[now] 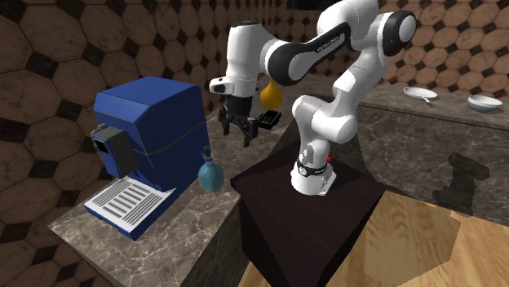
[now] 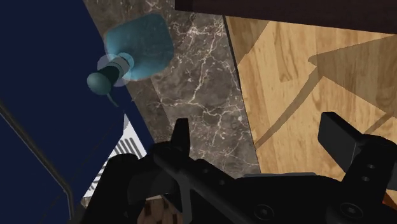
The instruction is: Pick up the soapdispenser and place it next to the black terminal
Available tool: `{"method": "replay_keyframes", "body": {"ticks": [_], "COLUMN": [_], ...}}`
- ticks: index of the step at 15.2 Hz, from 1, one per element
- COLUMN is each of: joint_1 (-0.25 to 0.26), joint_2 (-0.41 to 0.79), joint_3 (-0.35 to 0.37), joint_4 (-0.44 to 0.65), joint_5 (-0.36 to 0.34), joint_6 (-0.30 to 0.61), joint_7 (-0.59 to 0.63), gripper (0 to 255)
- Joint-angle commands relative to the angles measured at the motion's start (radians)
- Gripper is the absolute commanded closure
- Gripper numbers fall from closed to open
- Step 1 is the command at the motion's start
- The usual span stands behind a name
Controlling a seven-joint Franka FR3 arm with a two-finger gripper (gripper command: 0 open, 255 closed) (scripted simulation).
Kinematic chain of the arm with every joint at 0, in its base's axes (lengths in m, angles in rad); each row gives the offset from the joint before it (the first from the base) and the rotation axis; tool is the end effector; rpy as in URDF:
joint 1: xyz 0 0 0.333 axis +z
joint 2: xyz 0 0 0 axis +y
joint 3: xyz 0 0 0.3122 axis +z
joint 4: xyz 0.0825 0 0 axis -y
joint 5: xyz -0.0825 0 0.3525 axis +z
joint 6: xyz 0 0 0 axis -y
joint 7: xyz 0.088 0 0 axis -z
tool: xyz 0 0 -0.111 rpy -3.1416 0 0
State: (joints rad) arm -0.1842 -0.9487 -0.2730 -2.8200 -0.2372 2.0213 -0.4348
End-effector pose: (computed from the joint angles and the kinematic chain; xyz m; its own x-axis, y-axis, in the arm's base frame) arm 0.2324 -0.1276 0.4506 0.9784 0.1648 0.1246 0.1579 -0.9854 0.0631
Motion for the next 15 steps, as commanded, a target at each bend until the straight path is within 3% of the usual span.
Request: {"method": "replay_keyframes", "body": {"ticks": [1,6,9,12,15], "joint_1": [-0.028,-0.085,-0.093,-0.064,0.022], "joint_2": [0.018,0.137,0.247,0.376,0.5], "joint_3": [-0.049,-0.196,-0.295,-0.412,-0.553], "joint_4": [-0.033,-0.081,-0.084,-0.067,-0.037], "joint_5": [-0.038,-0.126,-0.16,-0.161,-0.113], "joint_6": [0.082,0.315,0.469,0.626,0.765], "joint_7": [-0.037,-0.134,-0.199,-0.277,-0.377], "gripper": [0,0,0,0,0]}}
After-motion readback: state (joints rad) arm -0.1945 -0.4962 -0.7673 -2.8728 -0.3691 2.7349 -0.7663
